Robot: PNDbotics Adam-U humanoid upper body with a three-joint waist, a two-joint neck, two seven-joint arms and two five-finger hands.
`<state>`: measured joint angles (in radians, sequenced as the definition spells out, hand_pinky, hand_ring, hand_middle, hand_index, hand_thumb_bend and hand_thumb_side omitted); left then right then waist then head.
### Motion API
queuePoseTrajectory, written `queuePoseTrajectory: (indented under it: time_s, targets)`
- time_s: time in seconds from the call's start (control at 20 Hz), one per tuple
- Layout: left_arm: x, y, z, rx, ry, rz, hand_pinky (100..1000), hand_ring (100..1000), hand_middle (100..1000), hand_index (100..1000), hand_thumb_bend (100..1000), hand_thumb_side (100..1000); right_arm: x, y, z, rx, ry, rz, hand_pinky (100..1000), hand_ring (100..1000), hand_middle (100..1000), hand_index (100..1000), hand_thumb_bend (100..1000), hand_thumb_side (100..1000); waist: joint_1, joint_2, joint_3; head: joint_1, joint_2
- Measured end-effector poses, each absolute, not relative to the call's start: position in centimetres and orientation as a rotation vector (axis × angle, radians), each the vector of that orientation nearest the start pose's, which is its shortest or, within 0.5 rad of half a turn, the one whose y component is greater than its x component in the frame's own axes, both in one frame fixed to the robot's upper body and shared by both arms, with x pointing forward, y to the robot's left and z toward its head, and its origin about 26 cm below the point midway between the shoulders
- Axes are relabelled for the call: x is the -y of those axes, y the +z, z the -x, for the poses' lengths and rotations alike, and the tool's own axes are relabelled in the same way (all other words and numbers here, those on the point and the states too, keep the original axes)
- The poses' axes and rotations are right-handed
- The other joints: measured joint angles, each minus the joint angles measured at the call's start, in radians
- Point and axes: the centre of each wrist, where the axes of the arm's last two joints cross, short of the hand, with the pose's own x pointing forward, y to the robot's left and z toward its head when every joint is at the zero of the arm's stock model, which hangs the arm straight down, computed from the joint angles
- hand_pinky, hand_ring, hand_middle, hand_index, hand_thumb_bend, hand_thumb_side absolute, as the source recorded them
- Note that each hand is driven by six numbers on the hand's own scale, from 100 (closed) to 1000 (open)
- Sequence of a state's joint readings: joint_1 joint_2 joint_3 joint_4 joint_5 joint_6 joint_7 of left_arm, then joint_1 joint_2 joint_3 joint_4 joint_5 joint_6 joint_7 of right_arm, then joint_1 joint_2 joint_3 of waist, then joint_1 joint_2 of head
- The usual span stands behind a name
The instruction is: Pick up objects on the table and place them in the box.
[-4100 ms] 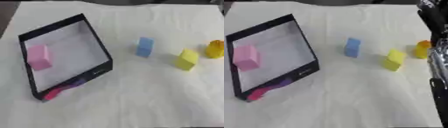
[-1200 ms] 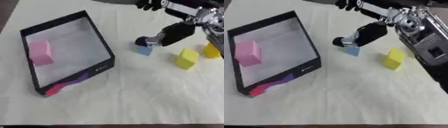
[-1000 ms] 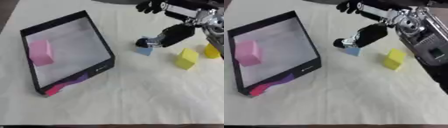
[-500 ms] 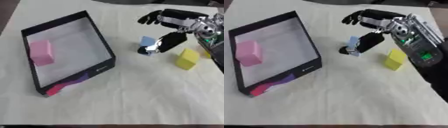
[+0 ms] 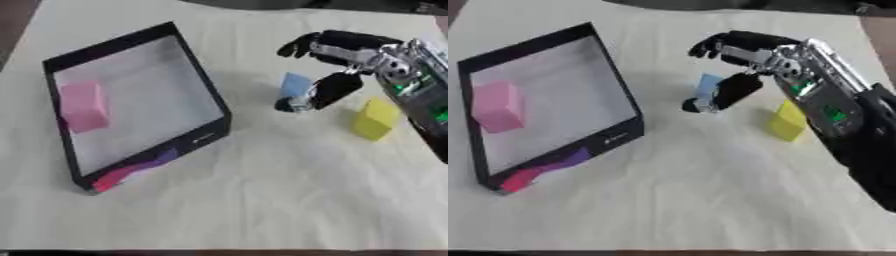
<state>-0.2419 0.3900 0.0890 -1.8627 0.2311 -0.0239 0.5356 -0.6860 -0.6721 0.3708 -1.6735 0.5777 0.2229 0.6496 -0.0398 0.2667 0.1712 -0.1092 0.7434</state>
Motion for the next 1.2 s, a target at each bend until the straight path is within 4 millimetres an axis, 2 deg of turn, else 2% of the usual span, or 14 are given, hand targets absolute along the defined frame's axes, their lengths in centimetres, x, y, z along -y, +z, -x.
queuePoseTrajectory:
  time_s: [0.25, 0.3, 0.35, 0.45, 0.75, 0.95, 1.2]
  targets:
    - [-30.9, 16.8, -31.0, 2.127, 0.384, -0.384, 682, 662, 752, 809, 330, 545, 23.9, 23.2, -37.4, 1.342, 1.589, 0.685, 904, 909, 882, 940, 545, 562, 0.000, 0.000, 0.001, -0.003, -0.005]
    - [-30.9, 16.8, -31.1, 2.127, 0.384, -0.384, 682, 662, 752, 809, 329, 542, 24.0, 23.1, -37.5, 1.337, 1.586, 0.685, 904, 909, 882, 940, 511, 554, 0.000, 0.000, 0.002, -0.004, -0.008]
    - [-30.9, 16.8, -31.1, 2.127, 0.384, -0.384, 682, 662, 752, 809, 329, 545, 24.1, 23.0, -37.6, 1.330, 1.583, 0.686, 904, 909, 882, 940, 545, 563, 0.000, 0.000, 0.002, -0.004, -0.009]
    - [-30.9, 16.8, -31.1, 2.127, 0.384, -0.384, 683, 662, 752, 808, 328, 546, 24.4, 22.8, -37.9, 1.320, 1.575, 0.689, 904, 909, 881, 940, 545, 564, 0.000, 0.001, 0.002, -0.005, -0.010]
    - [-30.9, 16.9, -31.1, 2.129, 0.386, -0.381, 683, 661, 752, 806, 325, 548, 25.1, 22.5, -38.6, 1.296, 1.553, 0.698, 903, 910, 851, 941, 545, 568, 0.000, 0.012, 0.003, -0.008, -0.019]
    - [-30.9, 16.9, -31.1, 2.129, 0.387, -0.379, 683, 661, 752, 805, 323, 550, 25.6, 22.2, -39.0, 1.279, 1.547, 0.695, 903, 867, 847, 942, 545, 566, 0.000, 0.019, 0.005, -0.009, -0.026]
    - [-30.8, 16.9, -31.1, 2.128, 0.389, -0.376, 684, 660, 753, 805, 322, 551, 25.9, 21.8, -39.6, 1.262, 1.535, 0.693, 900, 864, 844, 940, 535, 555, 0.000, 0.028, 0.009, -0.012, -0.030]
